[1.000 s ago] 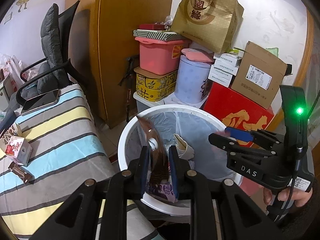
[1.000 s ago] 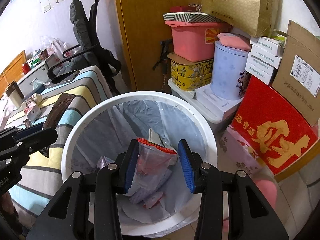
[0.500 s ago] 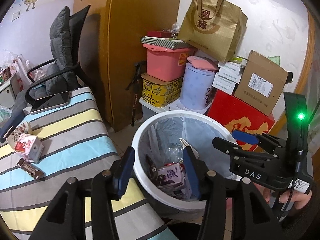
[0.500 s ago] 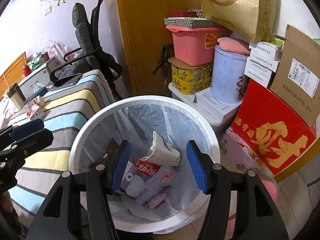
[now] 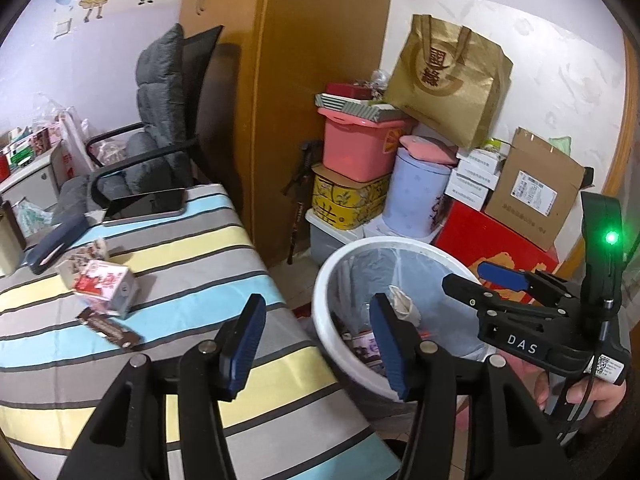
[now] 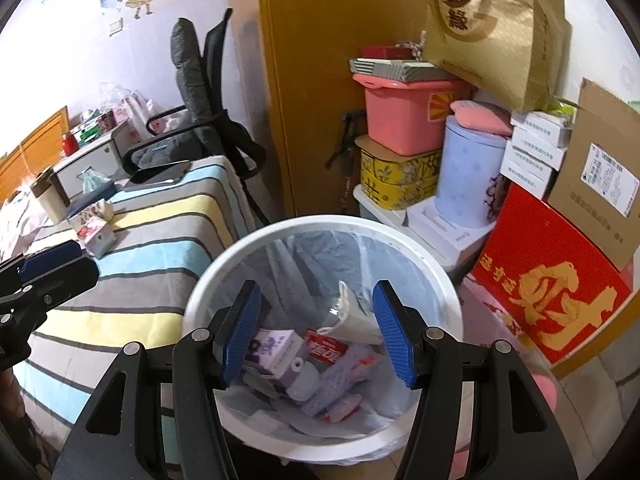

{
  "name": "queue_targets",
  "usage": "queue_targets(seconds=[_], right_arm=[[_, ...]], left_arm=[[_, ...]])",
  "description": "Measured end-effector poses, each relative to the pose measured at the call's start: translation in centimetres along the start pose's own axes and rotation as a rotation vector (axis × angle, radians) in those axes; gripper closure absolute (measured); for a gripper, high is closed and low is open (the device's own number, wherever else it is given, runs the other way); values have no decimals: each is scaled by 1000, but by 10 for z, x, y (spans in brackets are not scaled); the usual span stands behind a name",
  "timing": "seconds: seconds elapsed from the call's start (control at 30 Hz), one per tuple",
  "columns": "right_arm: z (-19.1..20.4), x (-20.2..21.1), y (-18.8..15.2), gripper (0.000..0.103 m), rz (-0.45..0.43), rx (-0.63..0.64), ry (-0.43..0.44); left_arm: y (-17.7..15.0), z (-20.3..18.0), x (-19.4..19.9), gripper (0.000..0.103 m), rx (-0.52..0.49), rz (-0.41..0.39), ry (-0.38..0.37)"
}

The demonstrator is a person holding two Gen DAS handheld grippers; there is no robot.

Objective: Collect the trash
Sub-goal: 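Carry wrapper and plastic cup over the bin and open both tools, then grasp the patterned paper cup with the left tool while the right tool grasps the red-white juice carton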

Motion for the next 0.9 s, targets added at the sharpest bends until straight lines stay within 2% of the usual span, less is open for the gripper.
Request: queue_targets(seconds=[0.3, 0.47, 0.77, 0.9], right_arm=[[33, -4, 5, 43, -14, 38, 55], [60, -12, 9, 43, -20, 68, 127], [111, -36, 18, 43, -11, 156, 203], [133, -49, 22, 37, 6, 179, 261]], left_arm=[[-4, 46, 21, 43, 45, -28, 64], [-7, 84, 29, 41, 92, -32, 117], [-13, 154, 39, 37, 165, -39, 227], [-16, 181, 38, 36, 185, -32, 261]])
Point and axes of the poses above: each gripper's, at about its wrist camera, not at the fingertips, and x roughly against the way its jaws point, z to its left, y to its top, the point moved 4 cm from there along -x, roughly the way its jaws point, and after that the axes turned 8 degrees about y, right-handed, at the moved point
